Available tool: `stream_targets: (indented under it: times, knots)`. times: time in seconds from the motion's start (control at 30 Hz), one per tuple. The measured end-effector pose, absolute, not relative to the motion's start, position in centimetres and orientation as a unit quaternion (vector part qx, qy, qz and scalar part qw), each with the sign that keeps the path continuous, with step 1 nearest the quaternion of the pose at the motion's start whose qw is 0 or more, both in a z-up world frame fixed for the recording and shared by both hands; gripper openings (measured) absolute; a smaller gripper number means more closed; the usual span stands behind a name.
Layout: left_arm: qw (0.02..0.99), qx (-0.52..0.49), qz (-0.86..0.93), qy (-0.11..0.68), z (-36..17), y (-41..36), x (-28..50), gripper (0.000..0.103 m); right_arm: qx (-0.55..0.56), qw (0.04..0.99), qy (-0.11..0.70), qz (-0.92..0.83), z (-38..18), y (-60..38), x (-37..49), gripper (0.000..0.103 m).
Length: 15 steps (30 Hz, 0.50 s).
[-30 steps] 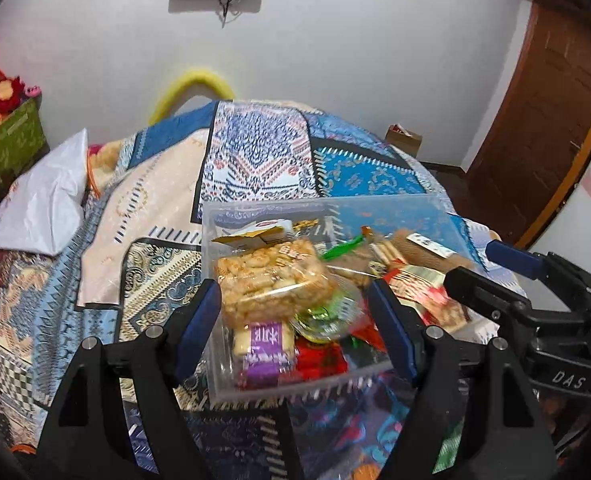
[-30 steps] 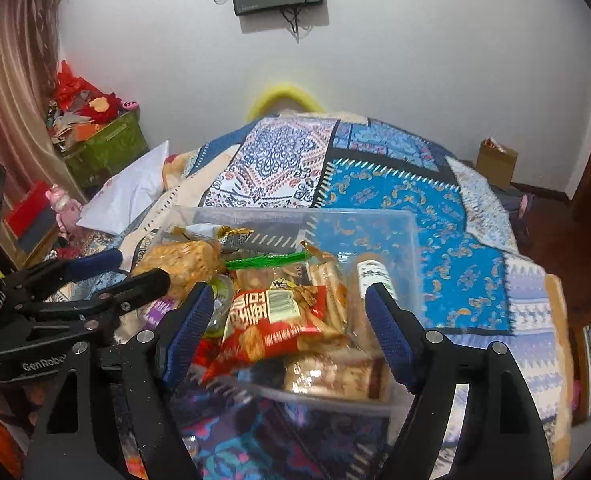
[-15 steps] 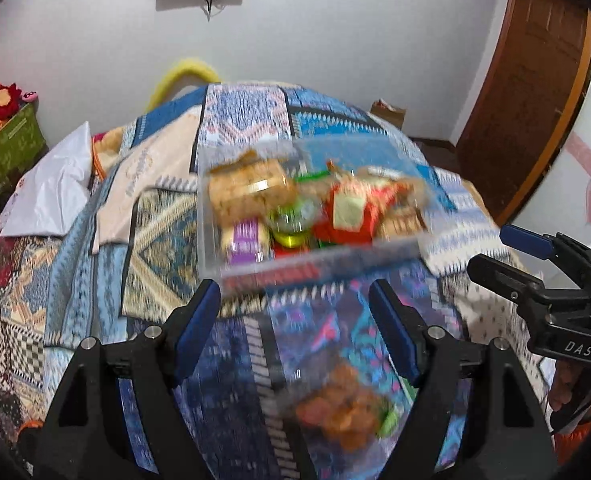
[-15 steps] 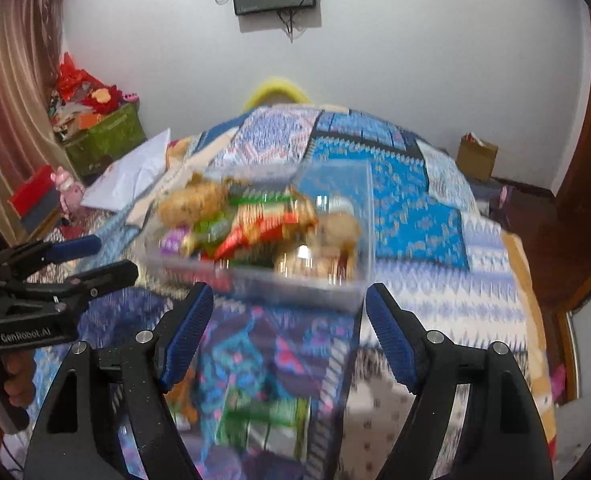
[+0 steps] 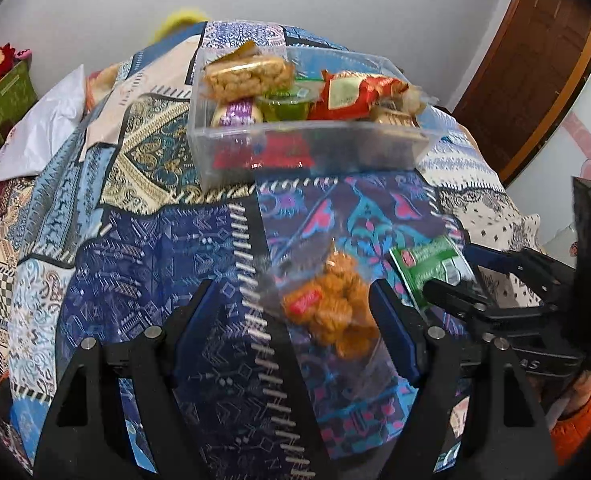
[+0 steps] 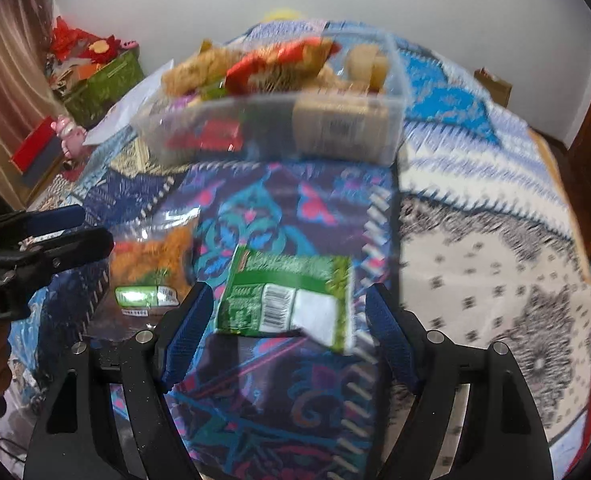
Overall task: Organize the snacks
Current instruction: 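Grasp the orange-snack bag with left tool while right tool grasps the green packet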
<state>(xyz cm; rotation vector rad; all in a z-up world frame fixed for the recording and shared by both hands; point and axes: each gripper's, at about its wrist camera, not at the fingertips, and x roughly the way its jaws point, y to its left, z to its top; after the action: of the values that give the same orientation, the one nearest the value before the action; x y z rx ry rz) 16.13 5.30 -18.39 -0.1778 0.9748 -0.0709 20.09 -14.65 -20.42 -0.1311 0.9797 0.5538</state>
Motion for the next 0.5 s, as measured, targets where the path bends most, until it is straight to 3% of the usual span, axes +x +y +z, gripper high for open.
stream_targets:
  times: [0.13, 0.3, 0.5]
  knots:
    - [0.873, -0.087, -0.046, 0.477, -19.0, 4.9, 15.9, 0.076, -0.052, 0.834, 0.478, 0.27, -21.7, -14.0, 20.5, 0.076]
    - [0.865, -0.104, -0.061, 0.487, -19.7, 4.1, 15.9, 0.076, -0.059, 0.841, 0.464, 0.271, -21.6, -14.5, 20.3, 0.055]
    - [0.859, -0.095, -0.065, 0.499, -20.4, 2.3, 16.9, 0.076, -0.048, 0.849, 0.453, 0.269, -21.1, -16.0, 20.2, 0.049]
